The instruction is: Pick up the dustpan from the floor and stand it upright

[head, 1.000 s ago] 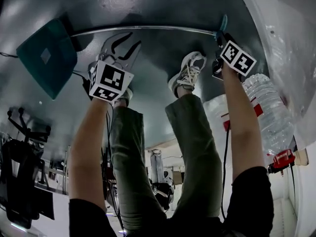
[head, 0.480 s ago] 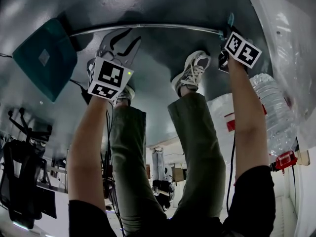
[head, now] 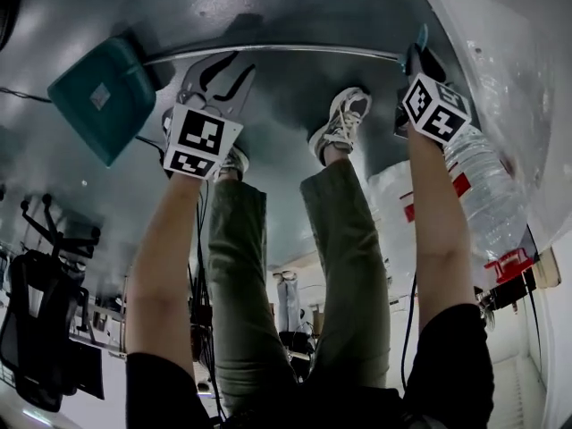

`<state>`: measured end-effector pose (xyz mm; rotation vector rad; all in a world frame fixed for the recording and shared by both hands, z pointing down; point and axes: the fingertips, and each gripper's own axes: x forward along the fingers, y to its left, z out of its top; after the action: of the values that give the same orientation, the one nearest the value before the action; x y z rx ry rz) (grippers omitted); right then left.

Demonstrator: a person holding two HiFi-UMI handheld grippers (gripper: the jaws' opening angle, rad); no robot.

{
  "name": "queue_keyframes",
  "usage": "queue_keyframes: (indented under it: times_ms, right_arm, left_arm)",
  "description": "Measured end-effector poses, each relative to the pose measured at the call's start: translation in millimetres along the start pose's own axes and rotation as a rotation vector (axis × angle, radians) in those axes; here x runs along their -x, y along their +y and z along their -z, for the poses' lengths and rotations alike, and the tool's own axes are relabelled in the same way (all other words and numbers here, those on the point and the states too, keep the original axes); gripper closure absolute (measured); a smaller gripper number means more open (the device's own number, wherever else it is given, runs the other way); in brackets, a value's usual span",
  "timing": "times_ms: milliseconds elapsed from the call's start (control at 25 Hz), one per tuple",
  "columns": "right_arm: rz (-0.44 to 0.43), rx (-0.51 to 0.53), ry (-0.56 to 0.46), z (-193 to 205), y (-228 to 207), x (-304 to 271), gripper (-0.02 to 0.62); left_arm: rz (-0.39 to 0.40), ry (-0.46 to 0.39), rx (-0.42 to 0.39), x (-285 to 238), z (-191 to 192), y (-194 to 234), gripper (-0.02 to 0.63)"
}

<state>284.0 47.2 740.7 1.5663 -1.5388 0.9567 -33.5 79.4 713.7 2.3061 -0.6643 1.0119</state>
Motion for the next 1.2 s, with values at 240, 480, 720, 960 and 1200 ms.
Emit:
queue_keyframes:
  times_ms: [240,480,720,960,1200]
  right_arm:
    - [0.039,0.093,-0.11,-78.5,31.0,75.2,0.531]
    - [0.088,0.175,-0.195,-158.6,50.7,142.2,0.526]
    - [0.159,0.337,-0.262,-225.9,82.2,206.5,0.526]
    - [0.181,0.503,-0.363,-297.5,120.1,255.4,0.526]
    - [0.209,0.646,-0.448,-354.5,152.0,298.2,0.525]
  left_arm:
    - [-0.036,-0.066,0.042,59.6,-43.0,-4.5,0.463]
    - [-0.088,-0.12,0.09,120.4,-77.7,0.7,0.463]
    - [-0.13,-0.178,0.173,188.9,-100.3,5.8,0.463]
    - [-0.159,-0.26,0.207,256.4,-122.6,6.1,0.463]
    - [-0.195,-0.323,0.184,309.8,-149.2,12.2,0.463]
